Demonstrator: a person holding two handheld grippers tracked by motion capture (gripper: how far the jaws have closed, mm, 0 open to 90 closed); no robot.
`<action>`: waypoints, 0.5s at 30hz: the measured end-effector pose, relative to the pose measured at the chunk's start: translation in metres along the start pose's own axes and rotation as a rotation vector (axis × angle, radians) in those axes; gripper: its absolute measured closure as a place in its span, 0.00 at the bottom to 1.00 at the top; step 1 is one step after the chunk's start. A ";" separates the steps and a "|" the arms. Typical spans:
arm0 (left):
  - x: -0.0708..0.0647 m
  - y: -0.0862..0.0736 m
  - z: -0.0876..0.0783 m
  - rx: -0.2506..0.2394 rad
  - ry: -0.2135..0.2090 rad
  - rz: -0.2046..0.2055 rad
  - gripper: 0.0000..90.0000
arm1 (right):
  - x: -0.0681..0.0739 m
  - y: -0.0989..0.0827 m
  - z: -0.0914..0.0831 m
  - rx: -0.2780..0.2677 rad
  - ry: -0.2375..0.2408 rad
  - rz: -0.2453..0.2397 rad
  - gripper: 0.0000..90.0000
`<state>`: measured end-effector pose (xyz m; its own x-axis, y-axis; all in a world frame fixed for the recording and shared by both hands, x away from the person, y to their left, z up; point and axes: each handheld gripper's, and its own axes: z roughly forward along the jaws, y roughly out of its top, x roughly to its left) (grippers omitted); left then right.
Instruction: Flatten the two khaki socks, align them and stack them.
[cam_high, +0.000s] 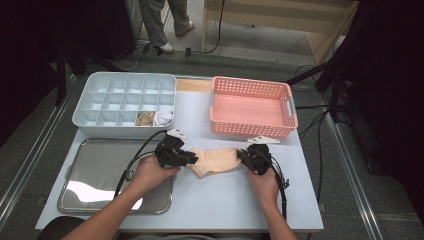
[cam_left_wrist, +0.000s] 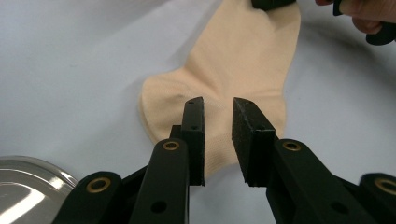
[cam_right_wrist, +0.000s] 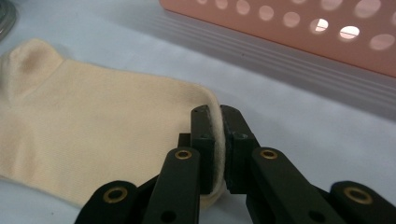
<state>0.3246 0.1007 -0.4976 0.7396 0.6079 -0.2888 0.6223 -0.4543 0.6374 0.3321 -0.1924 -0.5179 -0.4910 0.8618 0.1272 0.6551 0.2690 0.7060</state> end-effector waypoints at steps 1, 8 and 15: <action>0.000 -0.001 0.002 0.013 0.013 0.006 0.84 | -0.001 0.000 0.000 -0.002 -0.002 0.002 0.95; 0.005 -0.005 0.012 0.042 0.036 0.004 0.85 | -0.006 0.007 -0.001 0.031 -0.010 -0.004 0.95; 0.007 -0.006 0.013 0.037 0.040 0.005 0.87 | -0.007 0.006 -0.001 0.041 -0.005 0.003 0.95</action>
<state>0.3288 0.0993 -0.5127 0.7323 0.6310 -0.2560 0.6282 -0.4809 0.6116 0.3390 -0.1971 -0.5140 -0.4862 0.8648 0.1251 0.6791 0.2839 0.6769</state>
